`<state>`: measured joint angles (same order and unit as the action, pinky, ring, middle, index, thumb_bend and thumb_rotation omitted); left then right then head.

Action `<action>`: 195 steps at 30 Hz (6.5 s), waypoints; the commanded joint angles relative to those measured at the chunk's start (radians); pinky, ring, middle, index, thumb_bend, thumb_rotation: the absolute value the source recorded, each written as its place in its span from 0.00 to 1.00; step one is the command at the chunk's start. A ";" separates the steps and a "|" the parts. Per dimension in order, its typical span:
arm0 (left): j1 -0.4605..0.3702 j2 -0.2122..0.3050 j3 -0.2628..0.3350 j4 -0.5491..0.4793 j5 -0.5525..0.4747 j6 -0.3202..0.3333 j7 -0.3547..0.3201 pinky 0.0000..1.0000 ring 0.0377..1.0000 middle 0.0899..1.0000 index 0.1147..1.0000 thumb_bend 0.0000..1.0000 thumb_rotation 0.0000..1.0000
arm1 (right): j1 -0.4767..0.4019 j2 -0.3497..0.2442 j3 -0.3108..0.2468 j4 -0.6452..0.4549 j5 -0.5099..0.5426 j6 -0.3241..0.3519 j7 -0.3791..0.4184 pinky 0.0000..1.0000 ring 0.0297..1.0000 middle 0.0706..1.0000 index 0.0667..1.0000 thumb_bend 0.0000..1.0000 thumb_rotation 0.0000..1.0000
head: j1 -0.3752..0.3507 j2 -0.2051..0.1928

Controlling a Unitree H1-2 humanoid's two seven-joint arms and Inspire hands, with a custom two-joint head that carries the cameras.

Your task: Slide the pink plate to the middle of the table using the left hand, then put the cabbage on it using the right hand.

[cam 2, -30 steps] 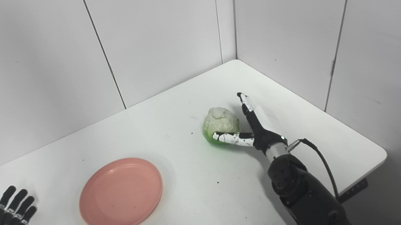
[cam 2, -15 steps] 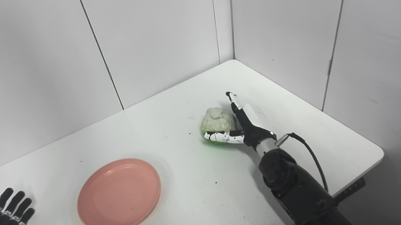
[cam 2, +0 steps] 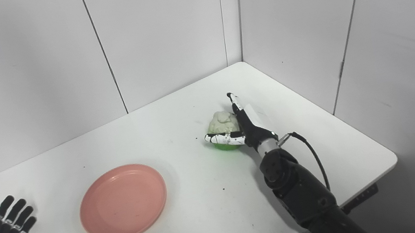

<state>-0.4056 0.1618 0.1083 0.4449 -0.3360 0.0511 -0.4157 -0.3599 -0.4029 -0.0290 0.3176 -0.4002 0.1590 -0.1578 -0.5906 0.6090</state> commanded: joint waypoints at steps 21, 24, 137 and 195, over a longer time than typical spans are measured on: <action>0.014 -0.001 -0.021 -0.003 -0.013 -0.011 -0.026 0.96 0.94 0.95 0.93 0.46 1.00 | -0.117 -0.039 0.070 0.096 0.004 0.064 0.103 0.52 0.51 0.49 0.47 0.61 0.00 | 0.030 0.017; 0.015 -0.002 -0.023 -0.007 -0.013 -0.008 -0.025 0.96 0.94 0.95 0.93 0.46 1.00 | -0.124 -0.048 0.098 0.092 -0.017 0.094 0.114 0.39 0.39 0.46 0.48 0.52 0.00 | 0.035 0.020; 0.073 -0.186 -0.157 -0.300 0.147 0.196 0.232 0.96 0.93 0.93 0.92 0.47 1.00 | -0.199 0.126 0.424 -0.188 -0.262 0.026 0.346 0.61 0.69 0.74 0.75 0.91 0.18 | 0.494 0.114; 0.083 -0.168 -0.125 -0.278 0.161 0.122 0.252 0.99 0.96 0.96 0.96 0.46 1.00 | 0.023 0.439 -0.083 -0.256 0.305 -0.053 0.065 0.99 1.00 1.00 1.00 0.31 1.00 | 0.444 0.062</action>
<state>-0.3111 -0.0125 -0.0237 0.1737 -0.1874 0.2047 -0.1735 -0.3007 0.0282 -0.1097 0.0723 -0.1144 0.1600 -0.0828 -0.1473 0.6719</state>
